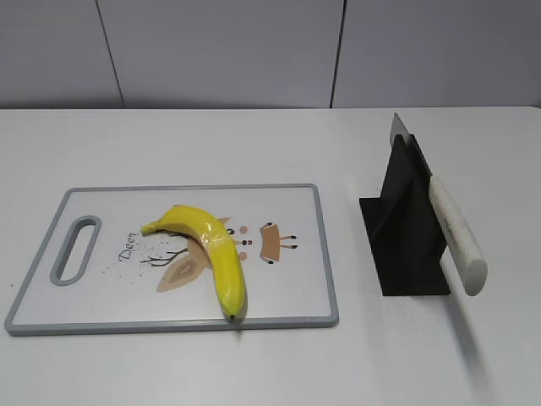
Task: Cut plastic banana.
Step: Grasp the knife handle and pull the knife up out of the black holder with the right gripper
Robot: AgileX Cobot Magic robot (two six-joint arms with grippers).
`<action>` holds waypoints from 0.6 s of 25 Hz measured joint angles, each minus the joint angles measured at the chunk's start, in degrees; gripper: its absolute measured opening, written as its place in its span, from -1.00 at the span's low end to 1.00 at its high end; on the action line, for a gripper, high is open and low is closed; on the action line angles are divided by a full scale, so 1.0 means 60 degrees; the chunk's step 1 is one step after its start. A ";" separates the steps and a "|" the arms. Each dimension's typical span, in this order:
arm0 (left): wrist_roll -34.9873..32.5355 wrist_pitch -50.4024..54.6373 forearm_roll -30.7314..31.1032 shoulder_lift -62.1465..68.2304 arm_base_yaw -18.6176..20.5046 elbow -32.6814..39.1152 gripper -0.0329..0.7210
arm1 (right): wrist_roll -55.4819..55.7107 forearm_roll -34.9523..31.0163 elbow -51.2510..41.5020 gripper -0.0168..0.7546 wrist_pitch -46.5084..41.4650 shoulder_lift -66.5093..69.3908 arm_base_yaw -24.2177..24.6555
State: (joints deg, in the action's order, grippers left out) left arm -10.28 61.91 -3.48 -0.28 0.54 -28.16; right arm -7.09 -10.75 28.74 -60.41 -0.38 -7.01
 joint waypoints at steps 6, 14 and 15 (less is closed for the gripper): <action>0.0000 0.0000 0.0000 0.0000 0.0000 0.0000 0.39 | 0.0000 0.0000 0.0000 0.52 0.0000 0.0000 0.0000; 0.0000 0.0000 0.0000 0.0000 0.0000 0.0000 0.39 | 0.0000 0.0000 0.0000 0.52 0.0000 0.0000 0.0000; 0.0000 0.0000 0.0000 0.0000 0.0000 0.0000 0.39 | 0.0000 0.0000 0.0000 0.52 0.0000 0.0000 0.0000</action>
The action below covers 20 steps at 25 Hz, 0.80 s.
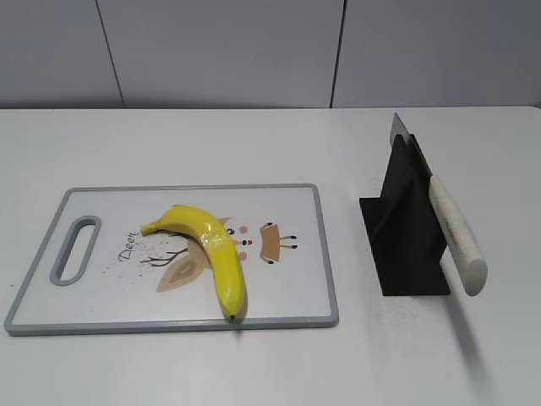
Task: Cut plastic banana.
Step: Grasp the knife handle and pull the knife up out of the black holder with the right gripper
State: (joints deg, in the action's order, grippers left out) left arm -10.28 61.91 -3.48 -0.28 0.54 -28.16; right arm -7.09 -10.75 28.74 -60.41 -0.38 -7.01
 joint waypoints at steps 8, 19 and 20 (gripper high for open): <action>0.0000 0.0000 0.0000 0.0000 0.0000 0.0000 0.39 | 0.0000 0.0000 0.0000 0.52 0.0000 0.0000 0.0000; 0.0000 0.0000 0.0000 0.0000 0.0000 0.0000 0.39 | 0.0000 -0.0071 0.0000 0.52 0.0000 0.0000 0.0000; 0.0000 0.0000 0.0000 0.0000 0.0000 0.0000 0.39 | 0.0000 -0.0110 0.0000 0.52 0.0000 0.0000 0.0000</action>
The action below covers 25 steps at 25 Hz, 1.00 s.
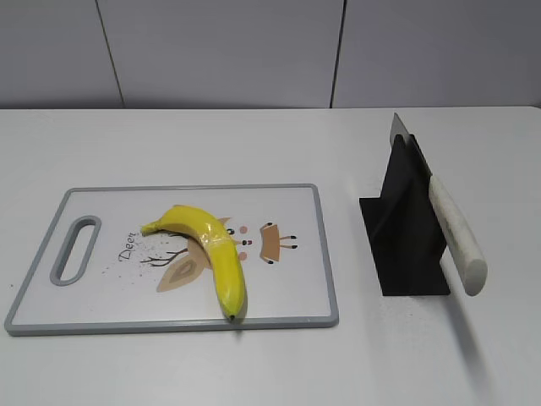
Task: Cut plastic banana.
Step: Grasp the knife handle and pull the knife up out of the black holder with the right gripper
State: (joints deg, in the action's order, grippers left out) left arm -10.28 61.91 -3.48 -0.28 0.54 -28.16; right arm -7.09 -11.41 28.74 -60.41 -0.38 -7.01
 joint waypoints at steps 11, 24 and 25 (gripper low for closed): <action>0.0000 0.0000 0.0000 0.0000 0.0000 0.0000 0.39 | 0.0851 -0.0066 0.0376 0.52 0.0090 0.1997 0.0000; 0.0000 0.0000 0.0000 0.0000 0.0000 0.0000 0.39 | 0.0891 -0.0066 0.2322 0.38 0.0081 0.6632 0.0000; 0.0000 0.0000 0.0000 0.0000 0.0000 0.0000 0.39 | 0.0891 -0.0066 0.2475 0.38 0.0038 0.6913 0.0000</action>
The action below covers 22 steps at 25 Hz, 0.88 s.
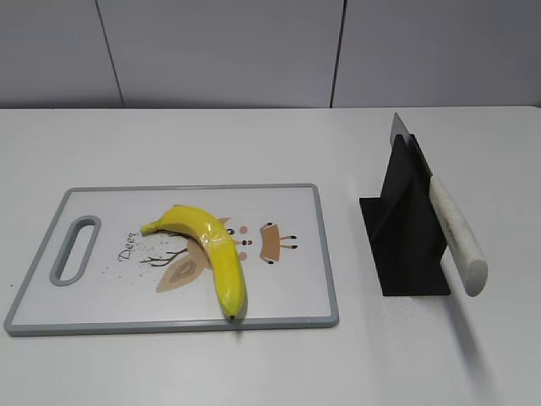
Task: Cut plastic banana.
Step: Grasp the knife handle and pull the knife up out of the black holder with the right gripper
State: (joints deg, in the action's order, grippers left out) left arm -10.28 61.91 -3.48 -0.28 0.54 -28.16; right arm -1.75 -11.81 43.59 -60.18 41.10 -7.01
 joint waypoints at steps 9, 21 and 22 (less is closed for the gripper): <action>0.0000 0.0000 0.0000 0.0000 0.0000 0.0000 0.39 | 0.0212 -0.0031 0.0885 0.37 0.0130 0.2606 -0.1249; 0.0000 0.0000 0.0000 0.0000 0.0000 0.0000 0.39 | 0.2287 0.0334 0.1867 0.37 0.0649 0.6016 -0.2757; 0.0000 0.0000 0.0000 0.0000 0.0000 0.0000 0.39 | 0.2402 0.0411 0.1867 0.37 0.0762 0.6222 -0.2757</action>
State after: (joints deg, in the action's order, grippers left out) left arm -10.28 61.91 -3.48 -0.28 0.54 -28.16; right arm 12.67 -9.35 54.79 -55.61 78.43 -23.55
